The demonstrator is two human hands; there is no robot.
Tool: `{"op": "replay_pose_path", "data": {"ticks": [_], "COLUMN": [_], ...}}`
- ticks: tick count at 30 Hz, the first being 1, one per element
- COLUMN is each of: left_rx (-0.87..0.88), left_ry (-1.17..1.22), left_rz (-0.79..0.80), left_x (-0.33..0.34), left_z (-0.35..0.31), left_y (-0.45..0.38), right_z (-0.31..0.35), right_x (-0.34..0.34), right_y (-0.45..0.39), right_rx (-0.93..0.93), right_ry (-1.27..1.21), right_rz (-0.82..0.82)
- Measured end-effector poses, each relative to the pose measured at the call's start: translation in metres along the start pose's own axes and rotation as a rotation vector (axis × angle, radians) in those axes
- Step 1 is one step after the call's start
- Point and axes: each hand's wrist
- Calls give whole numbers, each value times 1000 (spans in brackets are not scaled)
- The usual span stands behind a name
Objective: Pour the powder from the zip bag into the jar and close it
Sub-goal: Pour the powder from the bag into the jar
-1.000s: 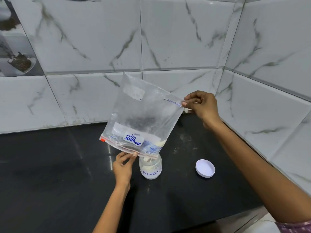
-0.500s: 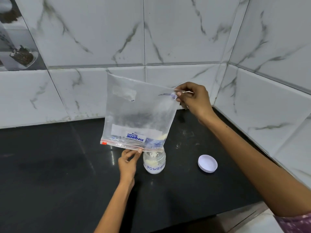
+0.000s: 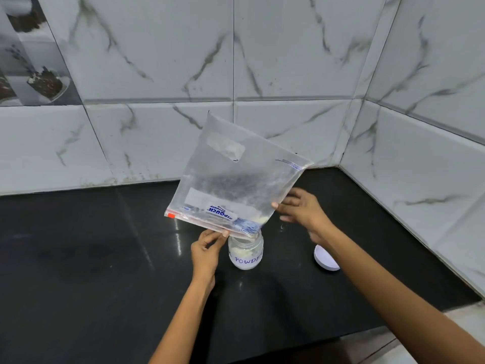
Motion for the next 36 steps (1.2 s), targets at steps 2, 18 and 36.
{"op": "replay_pose_path", "data": {"ticks": [2,18,36], "left_rx": [-9,9,26], "left_ry": [14,-18,187], "left_rz": [16,124,-35], "left_x": [0,-16,-6], "left_z": [-2,-2,5], "left_y": [-1,-6,-32], "right_z": [-17,-26,-20], "right_x": [7,19,12], "right_y": [0,-11,-15], "right_rx": [86,-170,-125], "right_ry": [83,242,173], "right_rz": [23,-46,-25]}}
Point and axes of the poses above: each hand's wrist, its own y-axis away from the middle knuckle, its own x-axis out of the palm, z = x × y, and after that the axes turned 11 degrees about z, right-handed
